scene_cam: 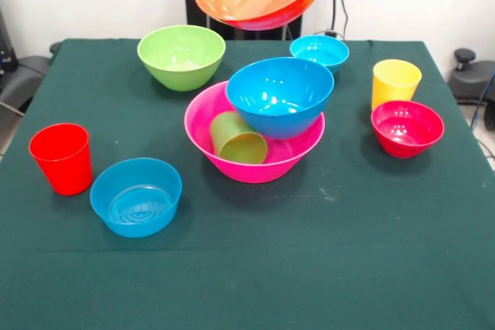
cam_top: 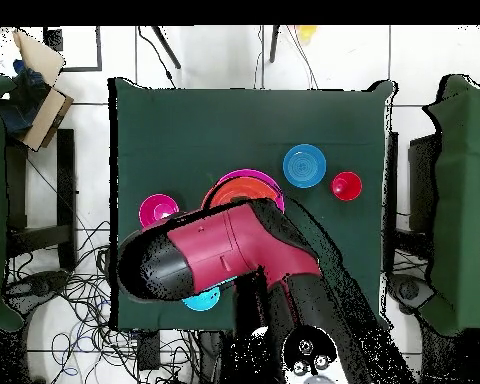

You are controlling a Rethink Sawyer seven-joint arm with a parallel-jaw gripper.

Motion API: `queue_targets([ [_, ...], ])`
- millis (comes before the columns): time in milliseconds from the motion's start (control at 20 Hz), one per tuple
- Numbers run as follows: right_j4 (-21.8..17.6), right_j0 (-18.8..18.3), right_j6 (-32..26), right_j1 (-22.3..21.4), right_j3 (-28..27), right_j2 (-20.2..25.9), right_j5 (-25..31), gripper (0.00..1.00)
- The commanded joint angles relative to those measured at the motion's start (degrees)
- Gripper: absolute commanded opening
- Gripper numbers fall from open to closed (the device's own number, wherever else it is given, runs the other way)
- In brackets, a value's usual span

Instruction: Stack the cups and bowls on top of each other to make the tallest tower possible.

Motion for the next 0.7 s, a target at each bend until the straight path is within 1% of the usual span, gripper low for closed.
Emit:
queue_targets([
  [50, -3.56, 0.75, 7.89, 5.12, -0.72, -4.99, -5.46, 0.0],
  [300, -3.69, 0.37, 6.45, 6.7, -0.56, -6.06, -8.15, 0.0],
  [500, -5.54, 0.85, 6.25, 9.51, -1.48, -7.93, -11.32, 0.0],
  [700, -7.88, 2.11, 6.66, 12.0, -1.72, -10.67, -15.33, 0.0],
])
